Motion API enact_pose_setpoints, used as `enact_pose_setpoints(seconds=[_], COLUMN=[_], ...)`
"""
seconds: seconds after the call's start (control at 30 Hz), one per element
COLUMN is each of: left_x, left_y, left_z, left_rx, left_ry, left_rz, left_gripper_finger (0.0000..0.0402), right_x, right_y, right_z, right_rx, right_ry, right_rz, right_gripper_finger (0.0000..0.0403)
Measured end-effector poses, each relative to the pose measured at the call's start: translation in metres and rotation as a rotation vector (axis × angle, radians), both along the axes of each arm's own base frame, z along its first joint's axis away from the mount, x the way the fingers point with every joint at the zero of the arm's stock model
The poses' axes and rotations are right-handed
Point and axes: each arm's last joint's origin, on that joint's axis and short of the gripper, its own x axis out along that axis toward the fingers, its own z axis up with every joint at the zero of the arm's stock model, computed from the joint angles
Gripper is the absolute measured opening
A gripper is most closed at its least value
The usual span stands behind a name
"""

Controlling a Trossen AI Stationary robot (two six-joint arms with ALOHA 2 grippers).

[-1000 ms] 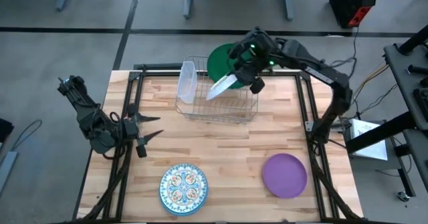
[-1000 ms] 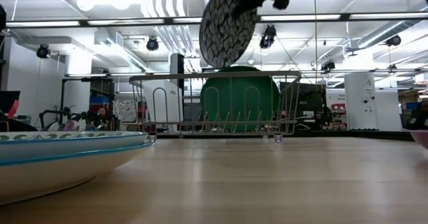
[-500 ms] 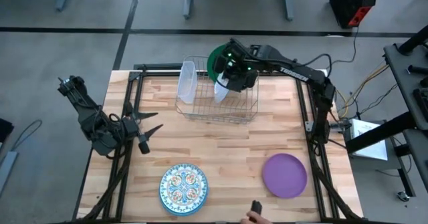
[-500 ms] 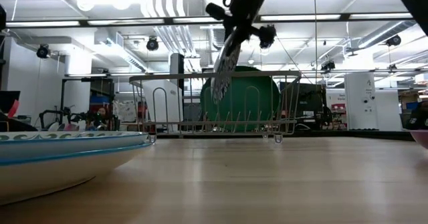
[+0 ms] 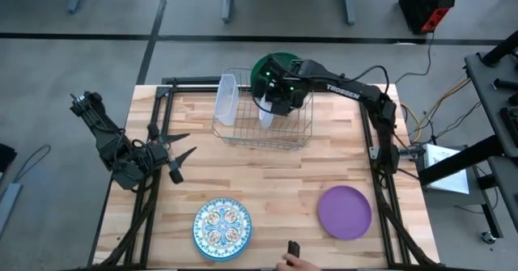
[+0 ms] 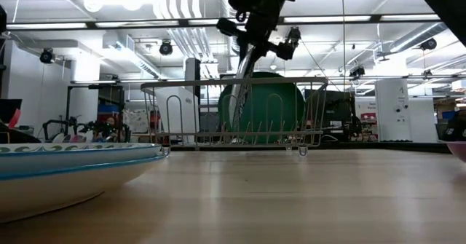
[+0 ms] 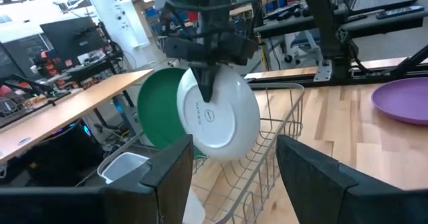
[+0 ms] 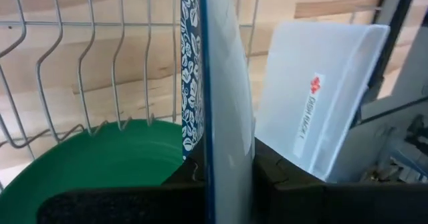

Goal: Sort dishes
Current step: Put the blue plate into the dish rack

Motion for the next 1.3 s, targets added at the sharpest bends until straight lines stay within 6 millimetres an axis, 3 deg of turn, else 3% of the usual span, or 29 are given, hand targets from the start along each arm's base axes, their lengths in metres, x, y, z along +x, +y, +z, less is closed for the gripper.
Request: enact_pose_setpoints(seconds=[0.6, 0.9, 1.3], left_x=[0.003, 0.006, 0.007], left_y=[-0.004, -0.007, -0.007], left_z=[-0.004, -0.007, -0.009], left_rx=[0.022, 0.024, 0.040], left_ry=[0.022, 0.029, 0.045], left_rz=[0.000, 0.001, 0.000], left_gripper_finger=[0.0204, 0.0204, 0.0204], right_x=[0.018, 0.021, 0.016], right_y=[-0.004, -0.005, -0.004], right_z=[-0.035, -0.036, -0.024], right_rx=[0.017, 0.022, -0.053], right_ry=[0.065, 0.044, 0.041], right_rz=[0.028, -0.013, -0.051], right_gripper_finger=[0.0023, 0.0111, 0.0152])
